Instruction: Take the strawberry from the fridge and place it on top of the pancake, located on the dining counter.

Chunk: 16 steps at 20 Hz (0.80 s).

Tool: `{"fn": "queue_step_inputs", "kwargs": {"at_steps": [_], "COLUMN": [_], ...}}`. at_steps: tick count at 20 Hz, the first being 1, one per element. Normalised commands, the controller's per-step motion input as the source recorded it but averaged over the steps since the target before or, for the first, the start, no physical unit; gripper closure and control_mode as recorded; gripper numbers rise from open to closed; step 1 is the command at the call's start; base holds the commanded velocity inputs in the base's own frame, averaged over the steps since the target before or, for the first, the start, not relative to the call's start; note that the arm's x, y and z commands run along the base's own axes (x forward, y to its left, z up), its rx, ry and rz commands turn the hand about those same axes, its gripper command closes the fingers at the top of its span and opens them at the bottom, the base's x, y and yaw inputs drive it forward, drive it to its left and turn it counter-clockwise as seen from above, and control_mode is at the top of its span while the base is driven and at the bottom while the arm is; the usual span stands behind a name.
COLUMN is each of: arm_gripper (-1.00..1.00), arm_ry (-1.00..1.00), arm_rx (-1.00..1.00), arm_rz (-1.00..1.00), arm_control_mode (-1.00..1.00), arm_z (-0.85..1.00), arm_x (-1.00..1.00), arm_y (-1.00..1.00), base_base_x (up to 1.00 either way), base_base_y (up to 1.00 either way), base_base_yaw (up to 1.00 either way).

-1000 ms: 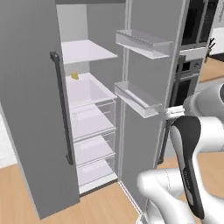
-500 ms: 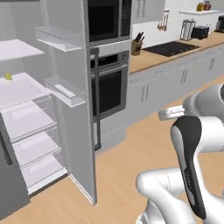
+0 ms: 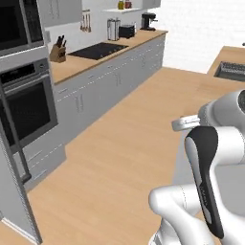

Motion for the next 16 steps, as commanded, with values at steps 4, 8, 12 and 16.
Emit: {"fn": "queue_step_inputs", "kwargs": {"at_steps": [4,8,12,16], "arm_gripper": [1.0,1.0,1.0,1.0], "arm_ry": [0.0,0.0,0.0,0.0], "arm_rx": [0.0,0.0,0.0,0.0], "arm_rz": [0.0,0.0,0.0,0.0], "arm_control_mode": [1.0,1.0,1.0,1.0], "arm_z": [0.0,0.0,0.0,0.0], "arm_x": [0.0,0.0,0.0,0.0], "arm_y": [0.0,0.0,0.0,0.0], "base_base_x": [-0.52,-0.59,-0.52,-0.43], "base_base_y": [-0.99,-1.0,-1.0,-1.0], "base_base_yaw": [-0.48,-0.39,-0.33,-0.27]}}
